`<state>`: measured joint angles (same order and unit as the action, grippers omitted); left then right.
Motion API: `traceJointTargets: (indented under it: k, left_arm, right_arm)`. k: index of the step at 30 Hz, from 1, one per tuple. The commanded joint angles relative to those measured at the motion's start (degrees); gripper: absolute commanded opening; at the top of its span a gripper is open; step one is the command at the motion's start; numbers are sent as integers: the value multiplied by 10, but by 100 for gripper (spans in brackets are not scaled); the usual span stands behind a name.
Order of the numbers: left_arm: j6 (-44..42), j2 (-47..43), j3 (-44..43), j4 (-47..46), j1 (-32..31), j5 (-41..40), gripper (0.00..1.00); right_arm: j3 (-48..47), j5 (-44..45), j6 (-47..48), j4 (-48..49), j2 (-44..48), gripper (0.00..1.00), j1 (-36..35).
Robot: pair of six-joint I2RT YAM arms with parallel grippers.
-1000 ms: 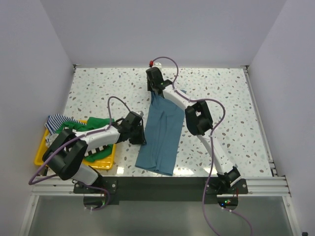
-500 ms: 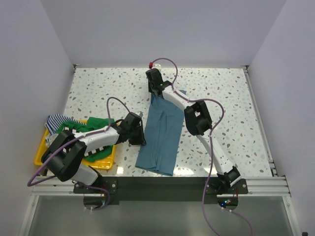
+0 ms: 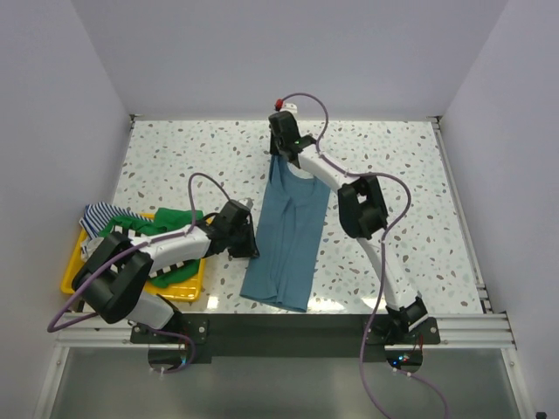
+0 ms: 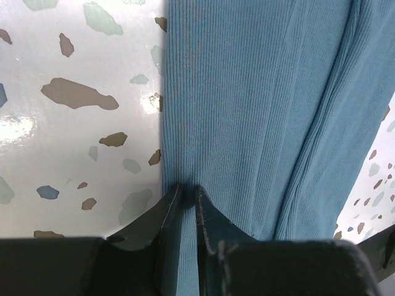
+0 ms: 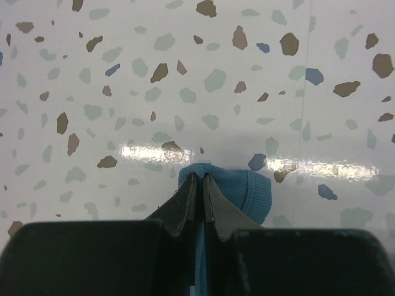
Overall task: Fold and stack the tank tops
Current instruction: Fold the tank top
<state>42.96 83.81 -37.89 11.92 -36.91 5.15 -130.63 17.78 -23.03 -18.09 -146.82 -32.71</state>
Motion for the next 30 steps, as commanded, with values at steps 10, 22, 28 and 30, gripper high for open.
traceJointTargets:
  k: [10, 22, 28, 30]
  left_arm:
    - [5, 0, 26, 15, -4, -13, 18]
    - [-15, -20, 19, 30, -4, -18, 19]
    - [-22, -28, 13, 39, -4, -22, 19]
    - [-24, -28, 13, 38, -4, -19, 19]
  right_arm:
    - [109, -57, -56, 60, 116, 0, 56]
    - [165, -76, -76, 84, 103, 1, 76]
    - [237, -101, -82, 149, 146, 9, 77]
    - [260, -101, -83, 155, 162, 13, 77]
